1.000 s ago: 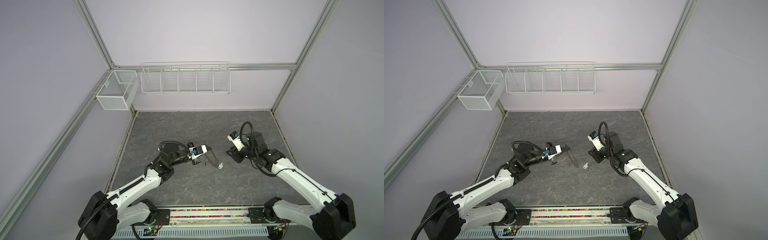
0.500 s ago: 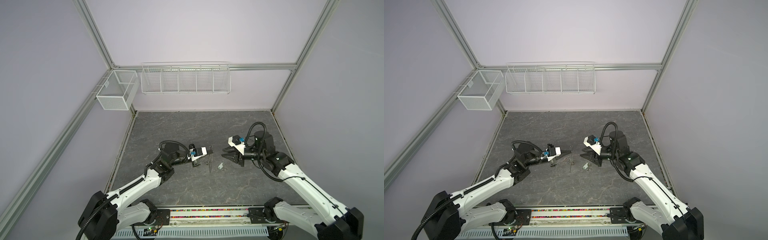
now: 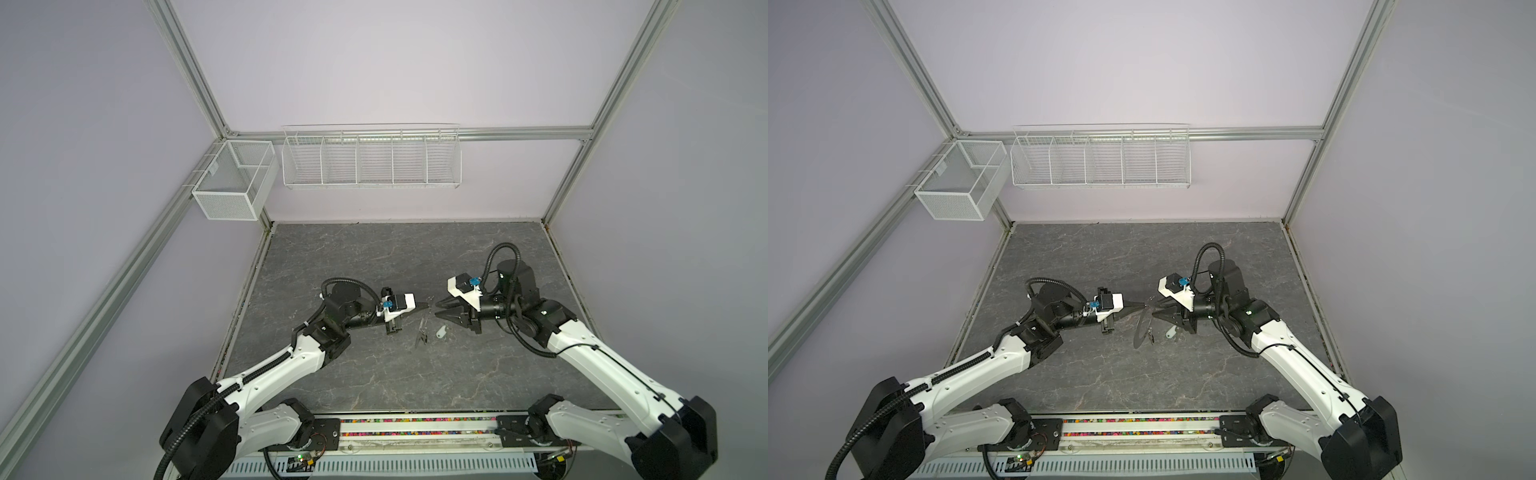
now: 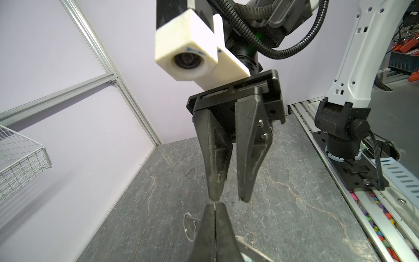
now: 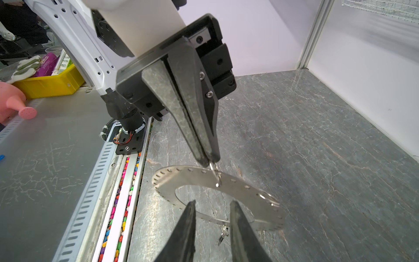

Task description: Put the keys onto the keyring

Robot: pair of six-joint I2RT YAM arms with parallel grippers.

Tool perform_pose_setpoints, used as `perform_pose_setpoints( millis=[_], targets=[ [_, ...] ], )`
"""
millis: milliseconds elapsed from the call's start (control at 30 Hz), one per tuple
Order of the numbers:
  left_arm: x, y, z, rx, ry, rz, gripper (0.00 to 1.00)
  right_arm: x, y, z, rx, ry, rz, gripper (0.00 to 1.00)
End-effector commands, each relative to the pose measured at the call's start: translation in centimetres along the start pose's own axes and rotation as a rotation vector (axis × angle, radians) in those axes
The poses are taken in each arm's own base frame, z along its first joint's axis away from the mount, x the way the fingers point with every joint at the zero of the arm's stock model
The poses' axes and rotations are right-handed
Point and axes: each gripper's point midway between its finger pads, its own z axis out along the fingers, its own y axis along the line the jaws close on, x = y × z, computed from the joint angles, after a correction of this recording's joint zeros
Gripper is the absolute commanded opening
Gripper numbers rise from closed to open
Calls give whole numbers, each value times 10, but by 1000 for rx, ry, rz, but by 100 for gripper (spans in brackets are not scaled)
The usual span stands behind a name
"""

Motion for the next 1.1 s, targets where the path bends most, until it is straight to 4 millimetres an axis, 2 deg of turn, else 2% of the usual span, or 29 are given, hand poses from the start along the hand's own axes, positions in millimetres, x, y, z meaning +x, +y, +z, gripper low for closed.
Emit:
perform_pose_setpoints(
  millis=[0, 267, 733, 867, 1067],
  targets=[
    [-18, 3, 3, 18, -44, 15, 0, -16, 0, 1, -8, -40, -73, 27],
    [-21, 3, 6, 27, -54, 19, 0, -16, -3, 6, -5, -37, -65, 23],
    [-19, 3, 7, 28, -48, 15, 0, -21, 1, 5, -6, -41, -89, 7],
    [-14, 6, 7, 13, -10, 17, 0, -17, 1, 3, 14, -6, -96, 7],
    [4, 9, -1, 3, 165, 68, 18, -5, -1, -4, 64, 97, -100, 7]
  ],
)
